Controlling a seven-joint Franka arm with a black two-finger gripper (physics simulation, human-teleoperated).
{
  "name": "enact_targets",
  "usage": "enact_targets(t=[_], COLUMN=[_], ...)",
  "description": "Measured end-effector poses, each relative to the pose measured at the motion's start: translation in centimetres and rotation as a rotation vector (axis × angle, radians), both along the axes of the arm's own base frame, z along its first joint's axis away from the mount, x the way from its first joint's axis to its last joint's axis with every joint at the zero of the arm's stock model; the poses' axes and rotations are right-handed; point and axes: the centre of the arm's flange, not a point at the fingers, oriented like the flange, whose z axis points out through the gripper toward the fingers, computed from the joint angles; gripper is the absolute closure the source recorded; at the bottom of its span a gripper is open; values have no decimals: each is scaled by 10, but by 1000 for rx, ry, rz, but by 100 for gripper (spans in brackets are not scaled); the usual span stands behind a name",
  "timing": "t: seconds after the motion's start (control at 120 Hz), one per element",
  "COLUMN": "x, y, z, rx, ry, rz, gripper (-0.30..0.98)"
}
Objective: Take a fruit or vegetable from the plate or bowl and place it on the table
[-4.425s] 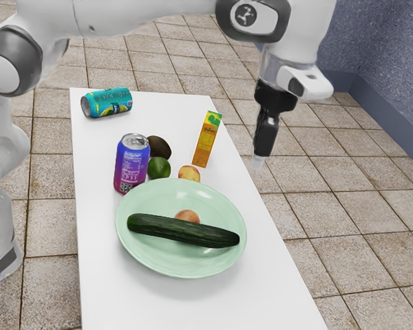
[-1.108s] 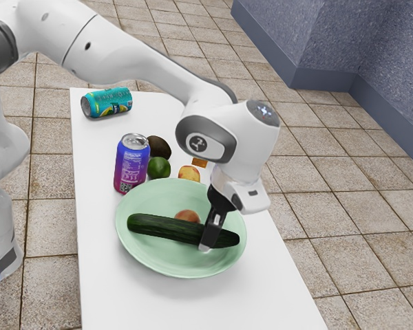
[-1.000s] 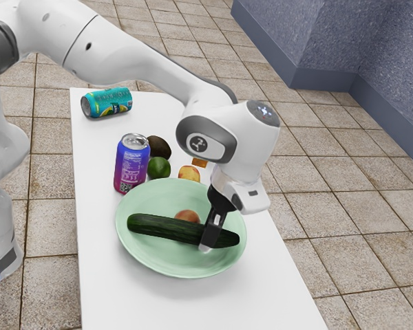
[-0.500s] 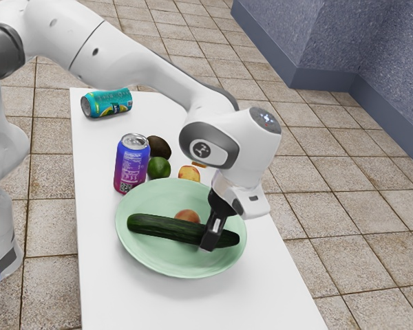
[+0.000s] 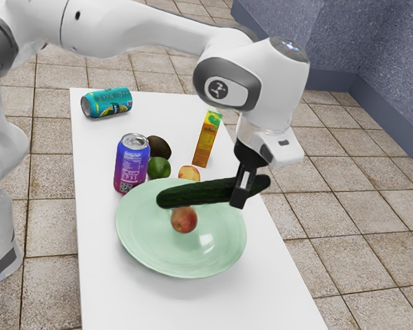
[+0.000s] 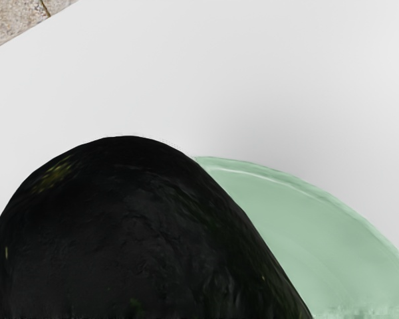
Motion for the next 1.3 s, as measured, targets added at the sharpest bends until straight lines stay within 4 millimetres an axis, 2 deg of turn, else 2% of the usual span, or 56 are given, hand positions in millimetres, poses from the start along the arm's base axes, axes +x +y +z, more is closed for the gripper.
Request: enact_targets(t=[0.15, 0.283, 0.408, 0.617, 0.733, 0.767, 0.792, 0.858, 0.908, 1.042, 1.3], x=[-14, -35, -65, -130, -153, -146, -133, -83, -63, -52, -46], y=[-15, -45, -85, -159, -205, -214, -214, -199, -194, -197, -211], z=[2, 0, 0, -5, -15, -16, -18, -23, -27, -37, -66], rx=[32, 50, 62, 73, 73, 70, 67, 65, 68, 87, 119], ry=[28, 46, 51, 53, 64, 62, 60, 57, 57, 64, 100], rz=[-20, -65, -132, -275, -350, -351, -335, -261, -235, -227, -234], gripper=[52, 52, 52, 52, 54, 54, 54, 53, 53, 53, 53])
